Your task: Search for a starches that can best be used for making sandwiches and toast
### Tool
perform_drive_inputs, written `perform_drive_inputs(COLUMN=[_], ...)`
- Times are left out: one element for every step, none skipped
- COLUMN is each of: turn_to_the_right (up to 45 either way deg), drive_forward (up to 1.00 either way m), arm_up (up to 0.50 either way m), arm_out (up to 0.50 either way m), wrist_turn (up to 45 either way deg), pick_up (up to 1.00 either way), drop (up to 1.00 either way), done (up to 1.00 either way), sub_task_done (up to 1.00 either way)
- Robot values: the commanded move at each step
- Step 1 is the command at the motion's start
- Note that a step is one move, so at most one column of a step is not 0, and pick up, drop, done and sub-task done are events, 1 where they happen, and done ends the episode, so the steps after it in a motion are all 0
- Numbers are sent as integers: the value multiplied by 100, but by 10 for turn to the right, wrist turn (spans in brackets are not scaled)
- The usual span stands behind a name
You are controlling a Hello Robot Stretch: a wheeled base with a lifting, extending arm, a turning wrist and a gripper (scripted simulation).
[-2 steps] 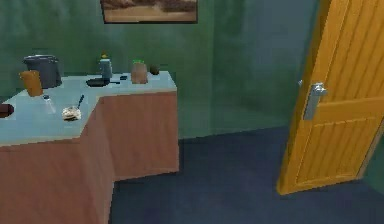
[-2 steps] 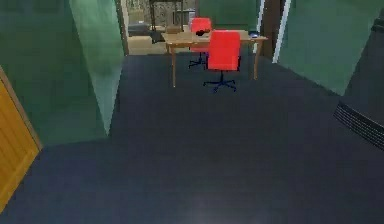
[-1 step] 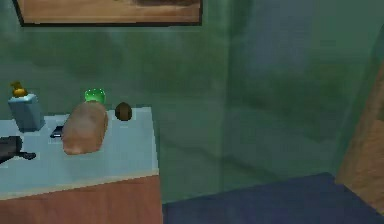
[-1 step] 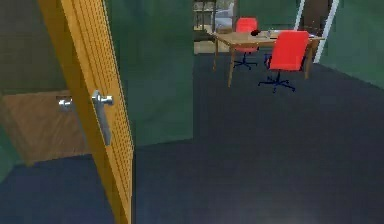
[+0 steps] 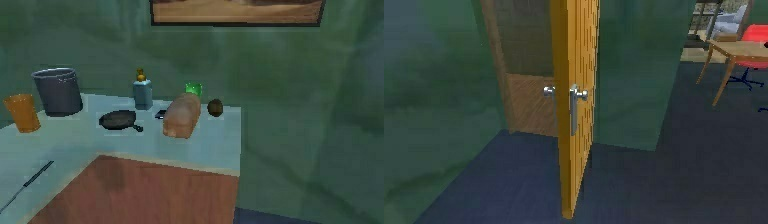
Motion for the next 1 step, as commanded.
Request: perform_drive_inputs(turn_to_the_right=[0], drive_forward=[0], arm_up=[0], arm_out=[0], wrist_turn=[0], pick_up=[0], drop=[0], done=[100], sub_task_done=[0])
